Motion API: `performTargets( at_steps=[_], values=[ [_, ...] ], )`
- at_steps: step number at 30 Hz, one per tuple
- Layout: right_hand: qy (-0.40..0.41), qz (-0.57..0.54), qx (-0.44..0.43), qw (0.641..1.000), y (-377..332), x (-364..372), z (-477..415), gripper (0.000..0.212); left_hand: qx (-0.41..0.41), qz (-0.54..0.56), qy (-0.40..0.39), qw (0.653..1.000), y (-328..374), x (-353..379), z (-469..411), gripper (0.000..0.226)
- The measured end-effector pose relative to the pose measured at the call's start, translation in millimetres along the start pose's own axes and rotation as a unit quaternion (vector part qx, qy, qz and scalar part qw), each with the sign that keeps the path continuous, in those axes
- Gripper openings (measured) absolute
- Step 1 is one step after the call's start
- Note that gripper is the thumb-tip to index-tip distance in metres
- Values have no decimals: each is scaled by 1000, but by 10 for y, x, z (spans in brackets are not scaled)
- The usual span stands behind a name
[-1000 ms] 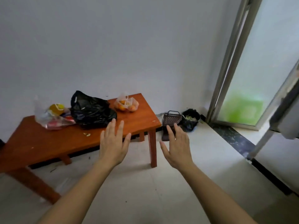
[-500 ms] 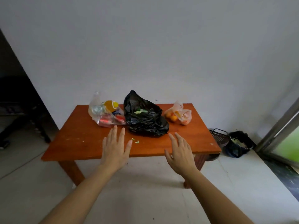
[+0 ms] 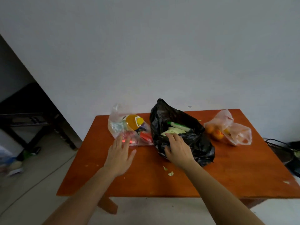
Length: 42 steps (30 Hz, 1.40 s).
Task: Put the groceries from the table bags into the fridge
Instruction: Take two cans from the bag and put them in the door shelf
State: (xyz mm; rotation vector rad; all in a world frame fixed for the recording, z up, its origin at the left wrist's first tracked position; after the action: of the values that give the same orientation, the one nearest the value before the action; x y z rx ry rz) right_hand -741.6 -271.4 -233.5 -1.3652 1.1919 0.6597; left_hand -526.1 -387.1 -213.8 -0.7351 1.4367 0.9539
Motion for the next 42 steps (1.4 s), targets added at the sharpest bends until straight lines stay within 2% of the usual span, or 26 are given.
performTargets(
  at_steps=[6,11,15,17,20,25,28,31,37,40,42],
  values=[
    [-45,-63,-20,997,-170,377,-1100,42,51,17,-30,998,-346,60,-855,57],
    [-117,-103,12,988,-236,1010,-1561,41,203,-14,-92,975,-434,513,-1460,45],
    [-151,-119,82,978,-178,1453,-1735,56,293,-94,-126,943,-481,917,-1858,49],
    [-163,-110,113,974,-153,1595,-1804,61,281,-105,-142,943,-549,1030,-1979,49],
    [-181,-77,151,969,-143,1735,-1982,60,219,-92,-161,958,-715,1100,-2072,46],
    [-213,-34,181,960,-117,1950,-2187,43,109,58,-212,969,-968,1205,-2119,48],
    [-235,10,203,951,-66,2015,-2136,61,64,103,-204,971,-1031,1224,-2199,43],
    [-254,68,186,947,-73,2076,-2051,81,81,57,-225,969,-1016,1248,-2221,49],
    [-203,41,207,956,-80,2124,-1989,92,141,-61,-195,969,-843,1341,-2261,51],
    [-173,-64,240,953,-30,2136,-1954,77,134,-79,-168,974,-783,1353,-2315,51],
    [-174,-51,244,953,16,2173,-1920,66,138,-98,-169,971,-790,1416,-2347,51]
  ],
)
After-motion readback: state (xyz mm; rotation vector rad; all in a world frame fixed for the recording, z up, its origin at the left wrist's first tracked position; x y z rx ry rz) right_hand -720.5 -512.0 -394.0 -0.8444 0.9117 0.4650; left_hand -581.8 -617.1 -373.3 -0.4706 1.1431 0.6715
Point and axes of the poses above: each hand's wrist, its own z-axis away from the middle knuckle, its own x-axis out of the palm, y = z × x, the point moved 4 cm from there along -z, towards the middle knuckle, and after that the axes turned 10 degrees about -x, right-handed, at the moved point
